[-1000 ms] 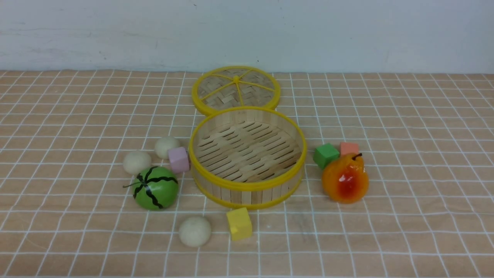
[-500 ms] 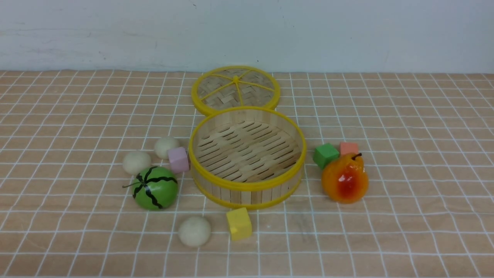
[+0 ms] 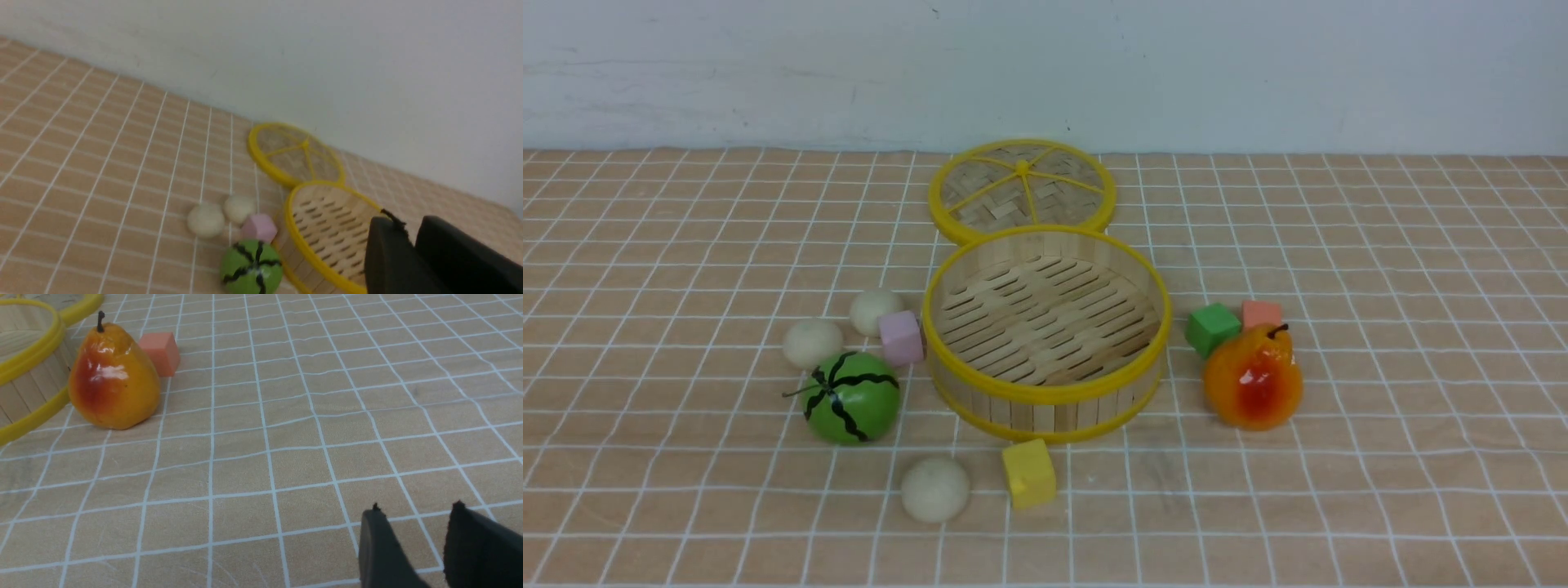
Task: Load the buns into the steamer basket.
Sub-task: Use the left arm to grab a steamed stuffed bun
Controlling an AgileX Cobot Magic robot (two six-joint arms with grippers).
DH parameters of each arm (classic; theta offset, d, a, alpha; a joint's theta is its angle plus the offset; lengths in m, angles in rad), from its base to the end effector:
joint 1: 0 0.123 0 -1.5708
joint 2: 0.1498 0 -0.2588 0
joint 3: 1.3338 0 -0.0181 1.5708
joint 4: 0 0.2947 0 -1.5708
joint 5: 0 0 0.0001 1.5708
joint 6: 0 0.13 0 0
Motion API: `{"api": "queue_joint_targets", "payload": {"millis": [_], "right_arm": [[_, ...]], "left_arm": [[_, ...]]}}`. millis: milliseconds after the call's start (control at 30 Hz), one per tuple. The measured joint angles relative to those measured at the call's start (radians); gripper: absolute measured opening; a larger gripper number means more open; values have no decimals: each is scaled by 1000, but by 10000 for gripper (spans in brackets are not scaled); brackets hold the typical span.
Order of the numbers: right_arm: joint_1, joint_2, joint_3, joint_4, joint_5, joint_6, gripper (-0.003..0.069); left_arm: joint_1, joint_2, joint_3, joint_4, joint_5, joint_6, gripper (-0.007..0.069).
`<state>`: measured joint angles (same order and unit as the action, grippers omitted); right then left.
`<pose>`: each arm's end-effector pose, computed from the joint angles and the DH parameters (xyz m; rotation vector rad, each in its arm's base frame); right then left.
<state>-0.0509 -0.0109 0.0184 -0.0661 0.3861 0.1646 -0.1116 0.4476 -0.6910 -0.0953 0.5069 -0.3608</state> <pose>0.1596 -0.0114 0.1611 0.1616 1.8694 0.0127 0.1849 -0.0268 0.3587 -0.2585 1.7471 -0.4458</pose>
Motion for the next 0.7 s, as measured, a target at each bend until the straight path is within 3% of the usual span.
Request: {"api": "queue_joint_targets", "payload": {"millis": [300,467,700], "right_arm": [[0,0,0,0,0,0,241],[0,0,0,0,0,0,241],[0,0,0,0,0,0,241]], "left_arm": [[0,336,-11,1,49,-1,110],[0,532,-44,-61,59,5,111],[0,765,-221,-142,150,182,113]]}}
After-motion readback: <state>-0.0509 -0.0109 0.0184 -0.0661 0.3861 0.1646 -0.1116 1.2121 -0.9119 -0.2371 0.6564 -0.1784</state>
